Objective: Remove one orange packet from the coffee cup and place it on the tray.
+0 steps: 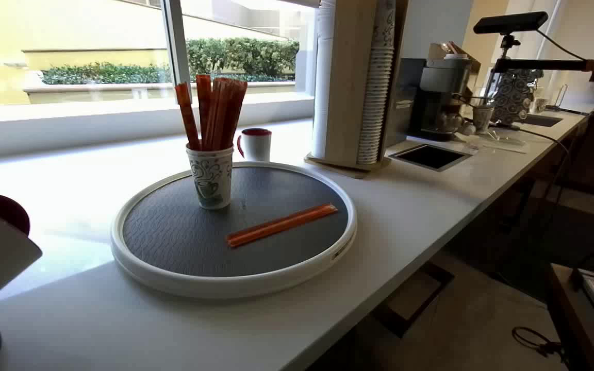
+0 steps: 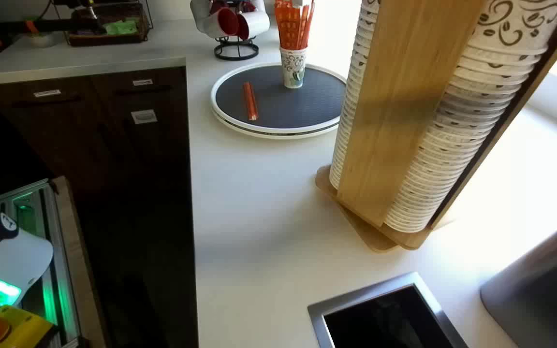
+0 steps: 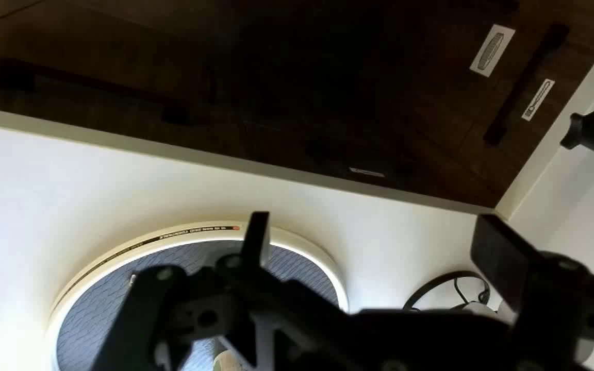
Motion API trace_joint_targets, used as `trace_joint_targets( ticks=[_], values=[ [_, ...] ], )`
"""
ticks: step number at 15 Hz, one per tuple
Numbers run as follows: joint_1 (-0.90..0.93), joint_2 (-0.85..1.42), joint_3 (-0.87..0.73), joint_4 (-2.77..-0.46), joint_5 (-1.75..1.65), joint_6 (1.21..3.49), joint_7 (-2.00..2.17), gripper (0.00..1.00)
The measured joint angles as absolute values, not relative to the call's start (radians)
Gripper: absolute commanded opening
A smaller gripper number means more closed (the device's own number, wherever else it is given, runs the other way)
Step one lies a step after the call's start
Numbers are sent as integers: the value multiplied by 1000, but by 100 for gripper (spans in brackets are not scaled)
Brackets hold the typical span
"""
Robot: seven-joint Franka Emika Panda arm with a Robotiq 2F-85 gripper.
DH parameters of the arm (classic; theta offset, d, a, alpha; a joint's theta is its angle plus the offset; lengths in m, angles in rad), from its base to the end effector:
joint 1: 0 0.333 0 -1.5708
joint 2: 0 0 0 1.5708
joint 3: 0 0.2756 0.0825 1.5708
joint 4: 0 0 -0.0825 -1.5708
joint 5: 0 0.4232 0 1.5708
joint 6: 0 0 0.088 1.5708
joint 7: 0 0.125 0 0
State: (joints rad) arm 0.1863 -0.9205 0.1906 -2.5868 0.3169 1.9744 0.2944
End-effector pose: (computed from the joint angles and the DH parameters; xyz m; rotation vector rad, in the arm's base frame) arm 0.3505 0.1642 0.5096 -2.8807 0.0712 -0.3511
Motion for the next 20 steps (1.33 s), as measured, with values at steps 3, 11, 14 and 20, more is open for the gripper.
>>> trace_joint_targets(
  ticks=[3, 11, 14, 20],
  values=[
    [186, -920, 191, -2586, 317, 1974, 294, 100],
    [155, -912, 207, -2585, 305, 2014, 328, 100],
    [57, -853, 251, -2569, 279, 2128, 407, 100],
    [-128, -607, 283, -2392, 202, 2258, 637, 100]
  ],
)
